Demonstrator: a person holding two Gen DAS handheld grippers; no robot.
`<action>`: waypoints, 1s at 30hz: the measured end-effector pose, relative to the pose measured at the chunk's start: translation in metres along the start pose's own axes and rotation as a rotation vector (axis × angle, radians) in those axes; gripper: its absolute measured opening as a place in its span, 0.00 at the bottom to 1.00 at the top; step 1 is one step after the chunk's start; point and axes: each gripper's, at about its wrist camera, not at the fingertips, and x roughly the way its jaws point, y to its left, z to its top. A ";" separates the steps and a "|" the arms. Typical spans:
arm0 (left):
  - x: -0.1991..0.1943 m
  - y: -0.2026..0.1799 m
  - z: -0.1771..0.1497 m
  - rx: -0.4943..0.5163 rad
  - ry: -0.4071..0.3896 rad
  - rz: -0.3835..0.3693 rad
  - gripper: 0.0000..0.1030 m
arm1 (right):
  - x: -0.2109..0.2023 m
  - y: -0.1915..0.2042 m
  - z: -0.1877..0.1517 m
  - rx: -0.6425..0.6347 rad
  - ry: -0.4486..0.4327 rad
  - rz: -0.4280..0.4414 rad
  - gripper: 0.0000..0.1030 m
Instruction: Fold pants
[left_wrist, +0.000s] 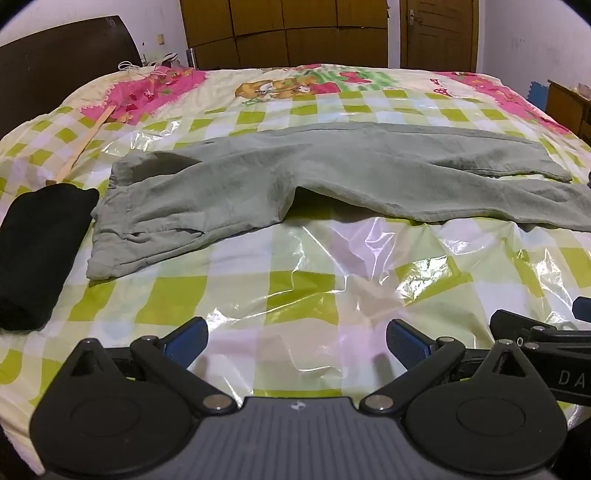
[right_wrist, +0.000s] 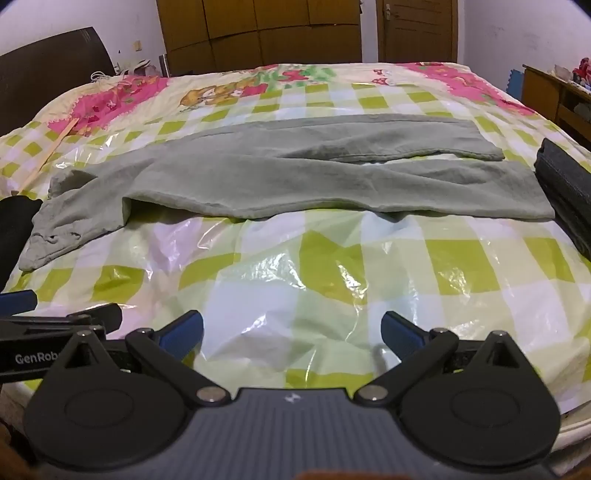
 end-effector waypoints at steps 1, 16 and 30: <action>0.000 0.000 0.000 -0.003 0.001 -0.001 1.00 | 0.000 0.001 0.000 -0.004 0.000 -0.001 0.99; 0.005 0.003 -0.002 -0.024 0.007 0.002 1.00 | 0.000 0.009 0.003 -0.039 -0.002 -0.002 0.99; 0.008 0.000 -0.004 -0.010 0.018 0.007 1.00 | 0.004 0.005 0.001 -0.024 0.020 0.006 0.99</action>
